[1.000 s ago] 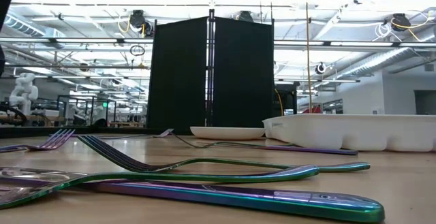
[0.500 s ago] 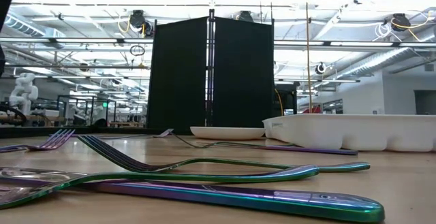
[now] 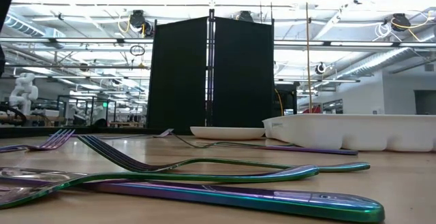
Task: Sort silverware
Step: Put the purple spoon on the white silverware tray
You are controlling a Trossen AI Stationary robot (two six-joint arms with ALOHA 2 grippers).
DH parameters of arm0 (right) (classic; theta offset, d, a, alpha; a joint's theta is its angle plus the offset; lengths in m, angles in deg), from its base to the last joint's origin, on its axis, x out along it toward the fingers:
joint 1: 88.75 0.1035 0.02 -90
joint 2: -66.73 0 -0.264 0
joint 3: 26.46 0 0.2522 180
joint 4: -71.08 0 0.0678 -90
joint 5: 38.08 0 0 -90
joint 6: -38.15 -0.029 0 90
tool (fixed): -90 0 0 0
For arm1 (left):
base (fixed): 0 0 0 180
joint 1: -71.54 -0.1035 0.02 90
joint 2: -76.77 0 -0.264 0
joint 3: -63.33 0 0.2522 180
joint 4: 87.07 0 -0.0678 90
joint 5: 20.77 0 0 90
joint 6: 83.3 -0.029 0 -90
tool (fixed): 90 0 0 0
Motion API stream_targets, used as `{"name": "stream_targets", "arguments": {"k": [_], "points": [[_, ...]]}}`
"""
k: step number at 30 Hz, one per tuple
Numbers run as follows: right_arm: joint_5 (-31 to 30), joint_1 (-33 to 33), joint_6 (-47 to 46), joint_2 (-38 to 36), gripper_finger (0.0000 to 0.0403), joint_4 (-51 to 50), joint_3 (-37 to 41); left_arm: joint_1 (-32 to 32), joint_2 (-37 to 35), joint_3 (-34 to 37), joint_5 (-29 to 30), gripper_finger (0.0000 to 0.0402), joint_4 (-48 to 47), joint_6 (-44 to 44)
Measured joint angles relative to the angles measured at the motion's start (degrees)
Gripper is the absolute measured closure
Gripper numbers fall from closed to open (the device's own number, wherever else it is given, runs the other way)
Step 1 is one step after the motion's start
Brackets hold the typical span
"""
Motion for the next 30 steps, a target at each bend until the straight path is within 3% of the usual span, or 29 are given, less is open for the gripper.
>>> {"name": "stream_targets", "arguments": {"k": [30], "points": [[3.88, -0.44, -7.47, 0.0, 0.0403, -2.51, 0.0, -0.76, -0.04, 0.0, -0.1, 0.0311, 4.78, 0.6]]}}
